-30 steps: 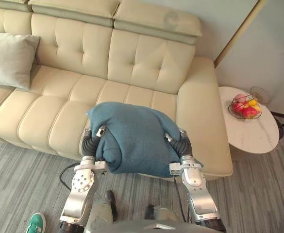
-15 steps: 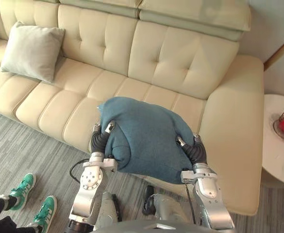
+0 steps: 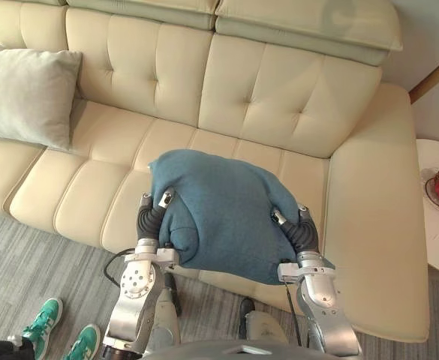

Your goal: Pick up cushions and gather them together orderly.

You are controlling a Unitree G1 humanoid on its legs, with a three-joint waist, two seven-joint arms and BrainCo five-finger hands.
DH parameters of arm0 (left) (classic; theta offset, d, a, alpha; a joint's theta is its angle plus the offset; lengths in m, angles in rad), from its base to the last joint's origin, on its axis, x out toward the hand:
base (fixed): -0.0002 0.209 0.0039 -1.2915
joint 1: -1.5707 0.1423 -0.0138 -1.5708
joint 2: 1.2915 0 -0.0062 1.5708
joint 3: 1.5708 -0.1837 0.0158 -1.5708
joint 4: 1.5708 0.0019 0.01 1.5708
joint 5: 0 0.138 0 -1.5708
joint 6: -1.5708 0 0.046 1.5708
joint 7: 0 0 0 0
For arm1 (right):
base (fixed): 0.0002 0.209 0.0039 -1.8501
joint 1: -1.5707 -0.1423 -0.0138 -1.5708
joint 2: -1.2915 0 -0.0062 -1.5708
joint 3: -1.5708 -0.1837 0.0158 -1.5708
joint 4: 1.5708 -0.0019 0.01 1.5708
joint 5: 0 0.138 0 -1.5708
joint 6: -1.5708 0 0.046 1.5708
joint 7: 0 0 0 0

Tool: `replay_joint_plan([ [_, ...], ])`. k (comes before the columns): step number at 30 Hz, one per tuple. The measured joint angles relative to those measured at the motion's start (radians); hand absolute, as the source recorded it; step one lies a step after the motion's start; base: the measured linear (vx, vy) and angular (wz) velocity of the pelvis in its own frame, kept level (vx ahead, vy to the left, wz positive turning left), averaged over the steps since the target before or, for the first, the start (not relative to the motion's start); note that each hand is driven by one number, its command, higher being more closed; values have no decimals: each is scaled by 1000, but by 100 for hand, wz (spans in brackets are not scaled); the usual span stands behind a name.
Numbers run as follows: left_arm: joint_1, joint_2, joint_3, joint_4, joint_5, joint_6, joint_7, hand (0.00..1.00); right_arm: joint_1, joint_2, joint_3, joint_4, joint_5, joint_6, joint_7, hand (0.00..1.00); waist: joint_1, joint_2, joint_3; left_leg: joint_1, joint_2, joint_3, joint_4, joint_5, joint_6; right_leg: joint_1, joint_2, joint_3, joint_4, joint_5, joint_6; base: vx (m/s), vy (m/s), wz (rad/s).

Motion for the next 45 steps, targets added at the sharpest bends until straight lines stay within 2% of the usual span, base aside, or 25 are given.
replay_joint_plan([
  [1, 0, 4, 0, 0, 0, -3, 0, 100, -2, 2, 0, 9, -1, 0, 0, 100, 1, 0, 0, 0, 3, -3, 16, -11, 2, 6, 0, 5, -12, 11, 7, 86, 133, -67],
  [3, -3, 16, -2, -1, 0, -10, -2, 100, -8, 10, 0, 11, -1, -1, 1, 100, 17, -3, -2, 0, 10, 1, 69, -84, -15, 10, 2, 54, -60, 27, 22, 72, 132, -96],
  [6, -5, 29, -3, 4, 0, -6, -4, 100, -2, 18, -3, 11, -1, -1, 1, 100, 15, -9, -5, -1, 14, 20, 78, -165, -34, -36, 0, 117, -84, 47, 53, -16, 126, -96],
  [7, -7, 33, -3, 19, 0, -1, -4, 100, 5, 21, -3, 12, -2, 0, 1, 100, 14, -19, -7, 0, 10, 55, 84, -176, -23, -67, -9, 140, -66, 54, 55, -51, 140, -78],
  [10, -4, 35, 2, 38, 0, 6, -4, 100, 3, 23, -4, 33, -5, 0, 7, 100, 7, -22, -6, 15, 5, 107, 78, -183, -11, -142, -24, 128, 21, 65, 52, -67, 108, -60],
  [12, 11, 36, 17, 45, 1, 9, -4, 100, -16, 32, -1, 98, -23, 0, 28, 100, 9, -23, -4, 65, 5, 135, 51, -182, -6, -171, -23, 82, 112, 90, 42, -47, 64, -47],
  [13, 26, 35, 21, 43, 4, 8, -5, 100, -12, 38, 4, 123, -31, 0, 40, 100, -8, -18, -14, 71, 3, 125, 46, -178, -3, -189, -11, 65, 133, 74, 35, -62, 32, 14],
  [14, 28, 34, 27, 40, 5, 8, -13, 100, -6, 45, 4, 125, -32, -1, 42, 100, -23, -31, -21, 58, -10, 107, 49, -175, -5, -190, -11, 43, 119, 69, -4, -59, -25, 25],
  [19, 28, 11, 35, 43, 21, 9, -17, 100, -7, 46, 0, 126, -33, -1, 42, 100, -10, -28, -20, 11, -11, 62, 47, -138, -14, -162, -10, 6, 24, 74, 14, -57, -71, 21],
  [25, 27, 3, 49, 22, 22, 9, -13, 100, -31, 47, 3, 124, -32, -1, 40, 100, -3, -26, -20, -1, -8, 61, 28, -128, -20, -161, -7, -1, -24, 94, 6, -44, -21, 0],
  [28, 10, 3, 54, 18, 32, 9, 16, 100, -52, 50, 12, 123, -33, -2, 21, 100, -2, -26, -20, -8, -8, 76, 12, -119, -18, -164, -7, 5, -63, 122, 7, 34, 7, -12],
  [33, -133, 1, 67, 35, 59, 9, 103, 100, -156, 65, 43, 123, -52, -1, -91, 100, -4, -11, -13, -66, -7, 83, 8, -98, -12, -201, -3, 11, -116, 174, 18, 28, -12, -6],
  [38, -482, 26, 85, 192, 107, 8, 257, 100, -444, 68, 36, 123, -160, -1, -295, 100, -2, 3, -7, -175, -22, 81, -24, -41, -1, -311, -6, 21, -140, 229, 12, -95, -32, 0],
  [43, -764, 84, 83, 326, 139, 8, 352, 100, -678, 69, 12, 123, -267, 8, -456, 100, -8, 13, -1, -194, -44, 73, -93, 16, -4, -354, -11, 18, -139, 243, 4, -91, -30, 9],
  [45, -893, 111, 80, 377, 148, 9, 372, 100, -779, 69, -22, 123, -291, 18, -490, 100, -9, 16, 4, -222, -51, 66, -124, 47, -6, -387, -12, 12, -144, 252, -7, -117, -24, 17],
])
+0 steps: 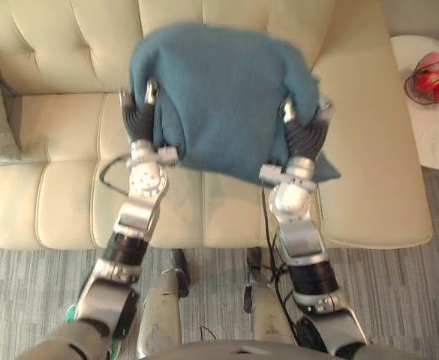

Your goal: Pick up cushions and gather them together orderly.

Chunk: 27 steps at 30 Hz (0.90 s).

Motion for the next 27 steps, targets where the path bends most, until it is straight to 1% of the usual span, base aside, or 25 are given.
replay_joint_plan([
  [1, -101, 25, -8, 42, 16, 1, 14, 100, -86, 0, -28, 1, -33, 16, -30, 100, -1, 3, 6, -24, -6, -7, -26, 26, -1, -28, -1, -7, -9, 9, -7, -150, -41, 21],
  [2, -206, 71, -24, 81, 33, 2, 30, 100, -189, -6, -46, 6, -67, 32, -66, 100, -4, 3, 32, -29, -16, -8, -77, 67, -2, -41, -3, -7, -36, 42, -5, -141, -46, 19],
  [4, -313, 120, -28, 136, 52, 4, 44, 100, -306, -14, -65, 25, -101, 37, -100, 100, -8, 3, 57, -32, -28, -8, -141, 112, -2, -55, -4, -8, -73, 73, -4, -105, -40, 10],
  [5, -405, 146, -19, 200, 65, 11, 48, 100, -436, -14, -90, 97, -121, 40, -128, 100, -20, 12, 84, -37, -33, -16, -177, 144, -3, -58, -3, -15, -98, 97, -5, -97, -41, 11],
  [6, -488, 155, -13, 258, 70, 19, 50, 100, -549, -18, -121, 161, -135, 58, -147, 100, -26, 13, 98, -42, -40, -25, -217, 172, -6, -70, -2, -17, -116, 113, -7, -93, -41, 12],
  [7, -528, 157, -12, 283, 73, 25, 58, 100, -600, -29, -135, 186, -140, 71, -155, 100, -29, 14, 104, -45, -44, -34, -241, 188, -9, -78, -1, -19, -126, 121, -8, -72, -33, 10],
  [10, -703, 160, -2, 368, 111, 38, 89, 100, -803, -99, -164, 287, -142, 120, -201, 100, -38, 26, 148, -57, -59, -73, -366, 274, -16, -113, 3, -43, -166, 153, -15, -55, -24, 16],
  [11, -721, 161, -2, 380, 114, 39, 90, 0, -823, -102, -171, 300, -142, 122, -207, 0, -38, 25, 149, -63, -60, -74, -381, 285, -17, -122, 5, -45, -172, 157, -16, -42, -8, 12],
  [12, -775, 172, 3, 415, 129, 43, 93, 0, -900, -115, -188, 361, -142, 128, -223, 0, -41, 28, 171, -66, -61, -83, -424, 314, -18, -134, 8, -50, -185, 168, -16, -33, -2, 10],
  [15, -854, 165, 57, 458, 139, 74, 109, 0, -1034, -145, -195, 437, -130, 163, -253, 0, -40, 32, 181, -168, -57, -111, -425, 333, -24, -224, 13, -71, -185, 175, -20, -32, 12, 14],
  [16, -853, 162, 65, 462, 139, 75, 109, 0, -1040, -146, -197, 440, -127, 163, -256, 0, -37, 32, 182, -182, -56, -115, -425, 336, -25, -235, 14, -74, -186, 176, -20, -5, 32, 12],
  [19, -851, 138, 106, 472, 138, 82, 105, 0, -1042, -167, -219, 444, -68, 162, -256, 0, -13, 31, 192, -247, -45, -131, -425, 347, -39, -290, 22, -91, -186, 176, -20, 28, 48, 9],
  [21, -838, 137, 114, 472, 138, 82, 95, 0, -1041, -170, -225, 461, -38, 157, -253, 0, -15, 32, 199, -268, -42, -141, -425, 354, -50, -306, 24, -97, -186, 176, -20, 44, 68, 8],
  [23, -798, 123, 142, 471, 138, 82, 79, 0, -1018, -171, -226, 472, -6, 147, -242, 0, -16, 32, 207, -284, -35, -144, -425, 355, -51, -319, 30, -98, -186, 176, -20, 31, 63, 0],
  [27, -714, 92, 195, 469, 125, 83, 50, 0, -932, -164, -235, 470, 34, 129, -196, 0, -17, 31, 208, -338, -18, -145, -425, 366, -66, -371, 47, -100, -185, 182, -28, 21, 65, -7],
])
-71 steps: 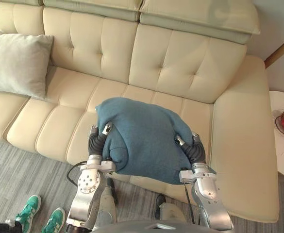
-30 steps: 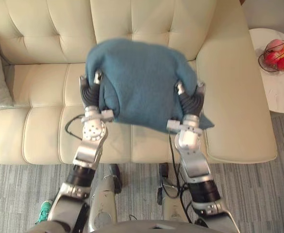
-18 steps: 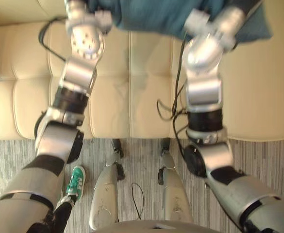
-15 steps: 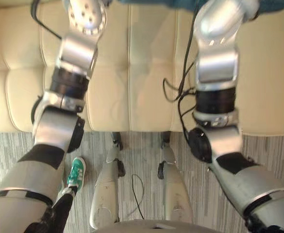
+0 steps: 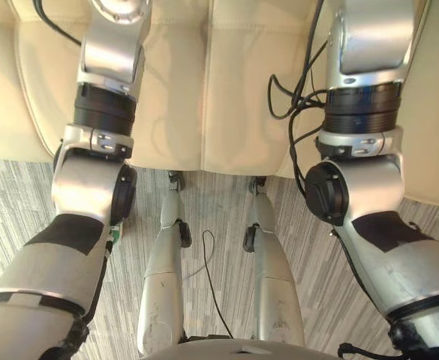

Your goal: Pick up cushions and gather them together orderly.

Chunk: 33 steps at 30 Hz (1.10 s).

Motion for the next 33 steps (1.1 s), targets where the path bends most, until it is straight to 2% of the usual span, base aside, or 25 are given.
replay_joint_plan([
  [3, 109, -36, 58, 0, -11, 2, -12, 0, 127, 45, -20, -8, 45, 0, 49, 0, -2, -1, 2, -24, 15, 3, 0, 3, -5, -28, 16, 5, 0, 4, -7, 11, 49, -14],
  [5, 167, -45, 76, -1, -44, 3, -23, 0, 207, 73, -23, -92, 85, -15, 71, 0, -5, -2, 15, -26, 25, 8, 0, 2, -6, -33, 25, 9, 0, 5, -8, 12, 43, -11],
  [11, 249, -56, 64, -16, -127, -2, -57, 0, 266, 67, -19, -240, 164, -131, 118, 0, -14, -4, 26, 0, 32, 36, 0, 3, -9, -36, 32, 39, 23, 1, -13, 2, 48, -10],
  [18, 300, -19, 9, -118, -165, -35, -108, 0, 390, 62, -20, -323, 241, -164, 173, 0, -10, -7, 28, 49, 45, 55, 0, 3, -8, -35, 46, 64, 95, -25, -18, -33, 45, -10],
  [22, 360, 11, 7, -201, -165, -64, -147, 0, 496, 15, -19, -390, 268, -179, 234, 0, -13, -9, 29, 112, 46, 59, 0, 4, -8, 6, 48, 76, 128, -39, -19, -58, 20, -5],
  [25, 487, 23, 29, -267, -170, -91, -181, 0, 649, -12, -23, -468, 269, -189, 302, 0, -14, -10, 29, 204, 51, 63, 0, -1, -10, 83, 51, 76, 163, -67, -22, -62, -16, 1],
  [29, 724, 24, 69, -340, -197, -112, -231, 0, 908, -13, -37, -565, 257, -215, 368, 0, -16, -11, 27, 317, 54, 54, 0, -31, -7, 168, 51, 58, 238, -145, -27, -22, -37, 12],
  [33, 1030, -36, 140, -373, -197, -116, -299, 0, 1217, 38, -38, -561, 256, -219, 466, 0, -12, -12, 26, 435, 49, 55, 0, -51, -4, 282, 45, 55, 248, -172, -24, 31, -27, 5],
])
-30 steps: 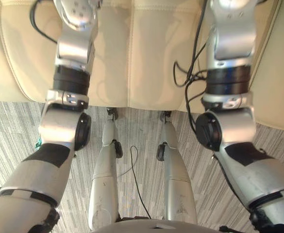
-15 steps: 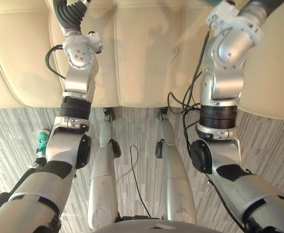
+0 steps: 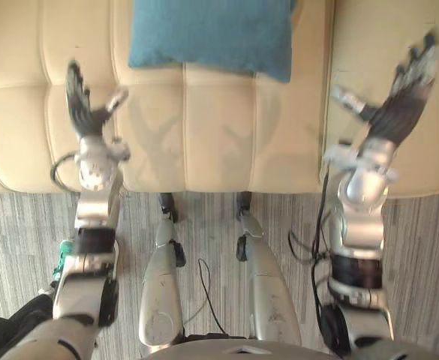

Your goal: Pick up cushions and gather them together orderly.

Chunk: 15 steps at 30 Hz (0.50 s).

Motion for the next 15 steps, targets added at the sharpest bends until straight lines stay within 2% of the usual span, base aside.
replay_joint_plan([
  [2, 112, -48, 17, 21, 0, 4, -32, 0, 104, 34, -2, 42, 0, 3, 35, 0, -1, -4, -13, 57, -7, 1, 0, -13, 1, 47, -7, -1, 16, -21, 2, 51, -24, 4],
  [3, 194, -86, 28, 51, 0, 10, -56, 0, 183, 61, 1, 87, 0, 4, 63, 0, -3, -7, -52, 90, -13, 3, 0, -21, 5, 75, -15, -1, 25, -36, 6, 62, -16, 2],
  [5, 269, -116, 31, 98, 1, 17, -68, 0, 244, 92, 5, 138, 1, 5, 83, 0, -3, -15, -80, 151, -18, 15, 0, -44, -3, 129, -19, 6, 26, -48, 9, 89, -14, -11],
  [7, 396, -162, 39, 206, 2, 37, -108, 0, 366, 138, 18, 235, 1, 5, 133, 0, -6, -26, -167, 230, -21, 26, 20, -87, -7, 213, -24, 14, 14, -73, 13, 103, -17, -13],
  [10, 470, -195, 57, 316, 7, 45, -132, 0, 446, 162, 25, 372, -1, 7, 166, 0, -14, -34, -228, 294, -20, 27, 60, -134, -11, 297, -28, 14, 5, -92, 15, 100, -19, -2],
  [15, 511, -250, 135, 538, 85, 65, -154, 0, 479, 174, 30, 683, -111, 25, 197, 0, -18, -35, -308, 390, -26, 33, 56, -159, -10, 409, -35, 7, -36, -98, 18, 62, 16, 1],
])
